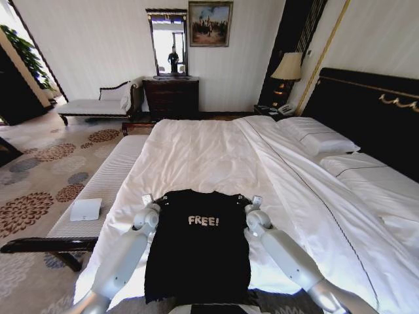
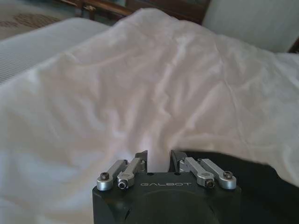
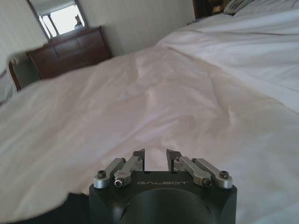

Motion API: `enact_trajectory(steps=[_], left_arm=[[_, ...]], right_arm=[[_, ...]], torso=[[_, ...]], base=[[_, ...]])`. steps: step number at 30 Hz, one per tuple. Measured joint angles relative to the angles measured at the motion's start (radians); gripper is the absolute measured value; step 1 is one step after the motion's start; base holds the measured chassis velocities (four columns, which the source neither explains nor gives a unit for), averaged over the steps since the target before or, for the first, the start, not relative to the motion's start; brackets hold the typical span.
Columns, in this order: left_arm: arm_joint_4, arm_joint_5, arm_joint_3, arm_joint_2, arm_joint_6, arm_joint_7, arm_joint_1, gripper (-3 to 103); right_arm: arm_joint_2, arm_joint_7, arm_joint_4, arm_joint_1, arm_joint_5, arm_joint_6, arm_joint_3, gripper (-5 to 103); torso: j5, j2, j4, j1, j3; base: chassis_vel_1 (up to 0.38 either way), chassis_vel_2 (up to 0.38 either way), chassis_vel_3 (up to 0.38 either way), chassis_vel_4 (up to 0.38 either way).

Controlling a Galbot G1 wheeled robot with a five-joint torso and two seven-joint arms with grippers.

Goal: Fold the clothes on the bed.

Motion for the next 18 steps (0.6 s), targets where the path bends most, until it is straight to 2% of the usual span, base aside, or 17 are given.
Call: enact_trajectory(steps=[1, 5, 6, 7, 8, 9, 10, 11, 13, 14, 15, 16, 17, 18], left_arm=[[0.000, 0.000, 0.000, 0.000, 0.000, 0.000, 0.000, 32], [-0.201, -0.007, -0.148, 0.003, -0.007, -0.025, 0.165, 54], [-0.201, -0.007, -0.148, 0.003, -0.007, -0.025, 0.165, 54], [-0.241, -0.010, -0.178, -0.001, -0.005, -0.025, 0.211, 59], [-0.282, -0.013, -0.213, -0.011, -0.001, -0.025, 0.272, 59], [-0.307, -0.013, -0.234, -0.018, 0.000, -0.021, 0.314, 65], [-0.338, -0.011, -0.263, -0.031, -0.002, -0.002, 0.379, 70], [-0.338, -0.011, -0.263, -0.031, -0.002, -0.002, 0.379, 70], [-0.362, 0.001, -0.298, -0.051, -0.021, 0.027, 0.448, 81], [-0.368, 0.007, -0.309, -0.062, -0.030, 0.036, 0.472, 81], [-0.371, 0.016, -0.316, -0.075, -0.043, 0.044, 0.494, 87], [-0.372, 0.020, -0.319, -0.082, -0.049, 0.046, 0.502, 92], [-0.372, 0.020, -0.319, -0.082, -0.049, 0.046, 0.502, 92], [-0.373, 0.025, -0.321, -0.091, -0.056, 0.047, 0.511, 97]], right_arm=[[0.000, 0.000, 0.000, 0.000, 0.000, 0.000, 0.000, 25], [0.015, 0.118, 0.173, -0.127, 0.209, -0.027, 0.115, 46], [0.015, 0.118, 0.173, -0.127, 0.209, -0.027, 0.115, 46], [0.022, 0.135, 0.193, -0.153, 0.240, -0.036, 0.133, 46], [0.031, 0.147, 0.212, -0.186, 0.270, -0.045, 0.154, 57], [0.035, 0.152, 0.223, -0.208, 0.287, -0.050, 0.167, 57], [0.039, 0.156, 0.239, -0.237, 0.314, -0.058, 0.184, 62], [0.039, 0.156, 0.239, -0.237, 0.314, -0.058, 0.184, 62], [0.038, 0.177, 0.266, -0.280, 0.369, -0.082, 0.208, 73], [0.035, 0.196, 0.279, -0.297, 0.398, -0.098, 0.218, 79], [0.028, 0.220, 0.292, -0.313, 0.428, -0.114, 0.226, 79], [0.022, 0.234, 0.299, -0.322, 0.443, -0.121, 0.229, 84], [0.022, 0.234, 0.299, -0.322, 0.443, -0.121, 0.229, 84], [0.012, 0.248, 0.307, -0.332, 0.456, -0.128, 0.232, 90]], torso=[[0.0000, 0.000, 0.0000, 0.000, 0.000], [0.0001, 0.000, -0.0002, 0.000, 0.000], [0.0001, 0.000, -0.0002, 0.000, 0.000], [0.0002, 0.000, 0.0000, 0.000, 0.000], [0.0001, 0.000, 0.0001, 0.000, 0.000], [0.0004, 0.000, 0.0000, 0.000, 0.000], [0.0001, 0.000, 0.0002, 0.000, 0.000], [0.0001, 0.000, 0.0002, 0.000, 0.000], [0.0002, 0.000, 0.0003, 0.000, 0.000], [0.0003, 0.000, 0.0002, 0.000, 0.000], [0.0002, 0.000, 0.0001, 0.000, 0.000], [0.0000, 0.000, 0.0001, 0.000, 0.000], [0.0000, 0.000, 0.0001, 0.000, 0.000], [0.0000, 0.000, 0.0000, 0.000, 0.000]], base=[[0.000, 0.000, 0.000, 0.000], [0.000, 0.000, 0.000, 0.000], [0.000, 0.000, 0.000, 0.000], [0.000, 0.000, 0.000, 0.000], [0.000, 0.000, 0.000, 0.000], [0.000, 0.000, 0.000, 0.000], [0.000, 0.000, 0.000, 0.000], [0.000, 0.000, 0.000, 0.000], [0.000, 0.000, 0.000, 0.000], [0.000, 0.000, 0.000, 0.000], [0.000, 0.000, 0.000, 0.000], [0.000, 0.000, 0.000, 0.000], [0.000, 0.000, 0.000, 0.000], [0.000, 0.000, 0.000, 0.000]])
